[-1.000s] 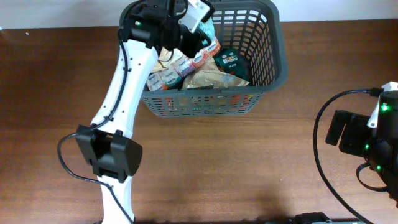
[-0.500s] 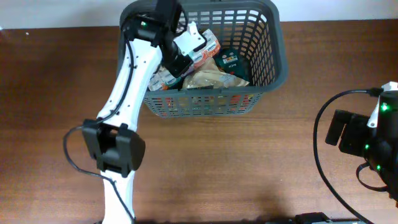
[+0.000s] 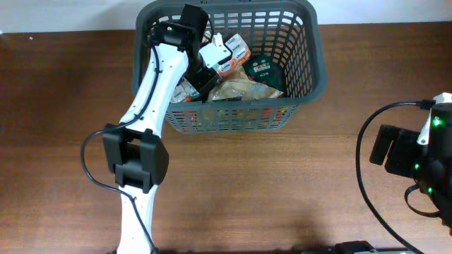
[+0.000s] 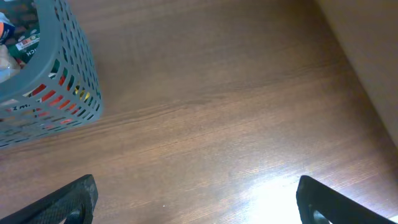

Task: Pack container
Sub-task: 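Lift the wipes pack and lower it into the basket, then open the left gripper and withdraw it out of the basket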

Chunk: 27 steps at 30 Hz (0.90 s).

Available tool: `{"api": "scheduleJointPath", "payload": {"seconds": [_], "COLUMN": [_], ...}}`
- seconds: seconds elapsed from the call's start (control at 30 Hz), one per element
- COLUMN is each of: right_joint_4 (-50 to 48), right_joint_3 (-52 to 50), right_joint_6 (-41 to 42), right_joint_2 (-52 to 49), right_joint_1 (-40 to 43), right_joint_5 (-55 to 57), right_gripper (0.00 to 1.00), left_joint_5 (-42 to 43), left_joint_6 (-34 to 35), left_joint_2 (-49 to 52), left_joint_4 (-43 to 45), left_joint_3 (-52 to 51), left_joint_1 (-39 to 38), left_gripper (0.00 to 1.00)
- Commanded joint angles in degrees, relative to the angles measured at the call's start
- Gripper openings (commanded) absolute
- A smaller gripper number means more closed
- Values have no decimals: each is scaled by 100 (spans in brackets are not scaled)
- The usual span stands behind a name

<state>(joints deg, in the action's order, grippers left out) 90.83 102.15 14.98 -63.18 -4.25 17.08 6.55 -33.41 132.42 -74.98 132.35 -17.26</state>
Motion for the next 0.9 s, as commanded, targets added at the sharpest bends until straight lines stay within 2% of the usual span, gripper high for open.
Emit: {"api": "scheduleJointPath", "payload": {"seconds": [0.0,0.13,0.27,0.37,0.63,0.87], "right_joint_4": [-24,-90,-129,-116,-24,243], "right_joint_3": [15,17,17,17,17,11], "right_joint_6": [26,26,24,31,249,560], "right_joint_2": [7,7,9,83,817,1467], "right_joint_1": [-61,-61,-61,-61,-61,-61], "right_joint_5": [11,13,17,177,868,1213], "right_gripper": [99,99,99,99,99,99], "left_joint_5": [-107,-273,-623,-1556,-2664,-3429], "left_joint_6": [162,402,946,1882,3679,5364], "left_joint_2": [11,-352,-833,-1322,-2813,-3882], "left_joint_4": [31,-101,-138,-199,-791,-2170], "left_joint_3": [407,1108,1816,2116,2135,2135], "left_joint_1": [13,17,17,20,192,435], "left_gripper": [99,99,99,99,99,99]}}
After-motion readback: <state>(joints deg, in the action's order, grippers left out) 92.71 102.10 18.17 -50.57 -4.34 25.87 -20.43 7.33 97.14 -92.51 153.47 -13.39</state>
